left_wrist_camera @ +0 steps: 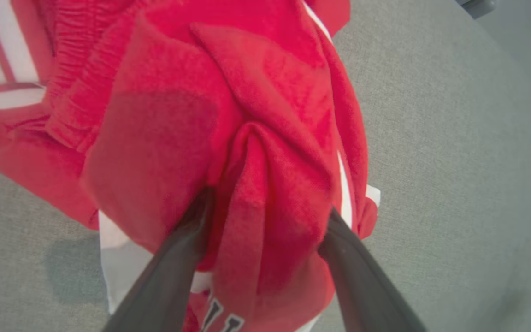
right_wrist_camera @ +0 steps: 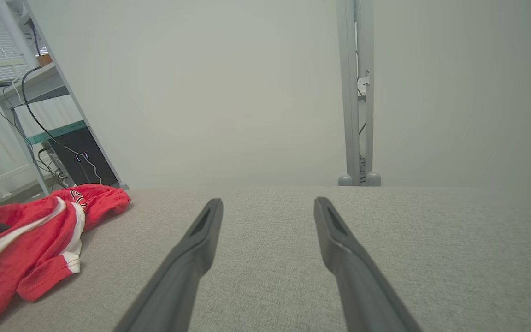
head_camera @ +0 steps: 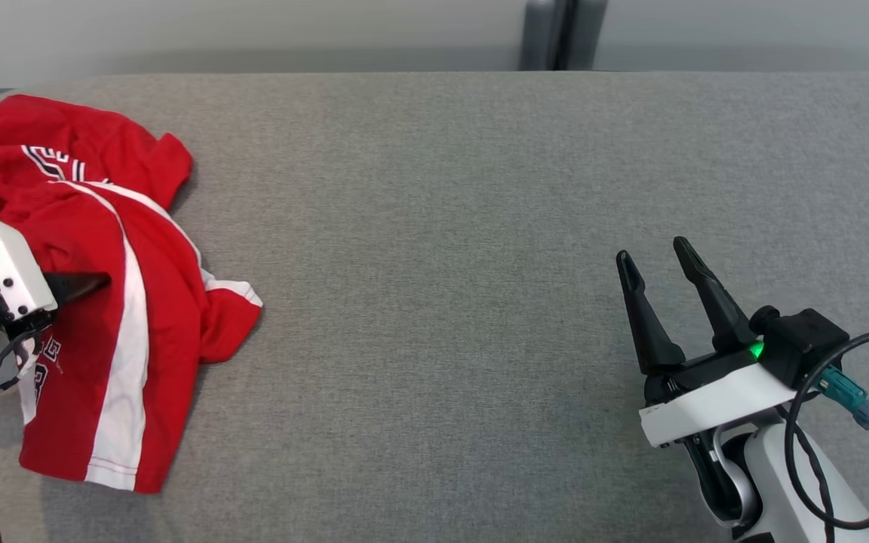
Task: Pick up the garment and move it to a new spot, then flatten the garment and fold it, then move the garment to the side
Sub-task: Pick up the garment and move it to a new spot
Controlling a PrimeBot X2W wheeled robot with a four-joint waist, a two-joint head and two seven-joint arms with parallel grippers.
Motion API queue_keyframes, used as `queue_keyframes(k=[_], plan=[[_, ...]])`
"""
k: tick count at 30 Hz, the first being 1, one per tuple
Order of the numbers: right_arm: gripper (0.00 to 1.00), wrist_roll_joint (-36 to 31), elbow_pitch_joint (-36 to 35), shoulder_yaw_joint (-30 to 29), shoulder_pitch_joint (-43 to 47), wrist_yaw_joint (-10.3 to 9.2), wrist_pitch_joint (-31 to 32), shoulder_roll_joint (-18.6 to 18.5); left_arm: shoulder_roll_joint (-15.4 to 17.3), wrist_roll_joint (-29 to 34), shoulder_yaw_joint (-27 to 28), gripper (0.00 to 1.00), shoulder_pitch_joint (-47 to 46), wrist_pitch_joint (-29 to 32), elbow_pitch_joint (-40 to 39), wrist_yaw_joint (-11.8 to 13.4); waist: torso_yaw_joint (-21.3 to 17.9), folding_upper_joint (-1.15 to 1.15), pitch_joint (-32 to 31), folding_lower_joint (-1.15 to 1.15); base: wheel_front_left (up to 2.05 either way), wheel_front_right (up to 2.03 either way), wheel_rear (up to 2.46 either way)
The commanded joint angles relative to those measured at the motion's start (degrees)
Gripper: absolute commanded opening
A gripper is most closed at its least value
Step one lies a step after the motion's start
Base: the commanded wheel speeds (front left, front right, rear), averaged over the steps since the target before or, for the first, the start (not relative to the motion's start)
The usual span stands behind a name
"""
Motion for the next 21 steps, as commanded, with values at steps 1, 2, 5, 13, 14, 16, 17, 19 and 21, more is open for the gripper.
queue_keyframes(k=[1,2,5,13,14,16,17,19,21], plan=[[1.0,0.1,0.0,-0.2,-0.7,0.13,-0.3,-0.1,0.0,-0.7,0.2,1.0,-0.9,1.2,0.8,-0.1,-1.0,0.0,0.8,0.0,0.0,0.0,0.0],[1.0,0.1,0.0,-0.3,-0.7,0.13,-0.3,-0.1,-0.1,-1.0,0.3,1.0,-0.9,1.7,1.1,-0.3,-1.2,0.0,0.9,0.0,0.0,0.0,0.0],[1.0,0.0,0.0,-0.4,-0.6,0.13,-0.3,0.0,0.4,-1.0,0.0,0.05,-0.9,2.1,1.4,-0.5,-1.6,0.0,1.0,0.0,0.0,0.0,0.0],[1.0,0.0,0.6,-0.4,0.4,0.13,-0.3,-0.1,0.2,-1.0,-1.1,0.0,-1.0,1.8,1.1,-1.4,-1.3,0.0,-0.8,0.0,0.0,0.0,0.0],[1.0,0.0,0.7,-0.4,0.4,0.13,-0.3,-0.2,0.1,-1.1,-1.2,0.0,-0.8,1.7,1.0,-1.5,-1.2,0.0,-1.2,0.0,0.0,0.0,0.0],[1.0,0.2,0.8,-0.3,0.6,0.13,-0.3,-0.2,-0.1,-1.3,-1.4,0.0,-0.5,1.2,0.7,-1.8,-1.0,0.0,-2.0,0.0,0.0,0.0,0.0],[1.0,0.3,0.9,-0.2,0.8,0.13,-0.3,-0.2,-0.1,-1.3,-1.5,0.0,-0.4,1.1,0.5,-1.9,-0.9,0.0,-2.5,0.0,0.0,0.0,0.0],[1.0,0.4,1.1,-0.1,1.4,0.13,-0.3,-0.3,-0.2,-1.4,-1.9,0.0,-0.1,0.9,-0.1,-2.1,-0.7,0.0,-3.4,0.0,0.0,0.0,0.0],[1.0,0.5,1.4,0.0,1.8,0.13,-0.3,-0.2,-0.1,-1.2,-2.4,0.0,-0.1,0.7,-1.0,-2.3,-0.5,0.0,-4.3,0.0,0.0,0.0,0.0]])
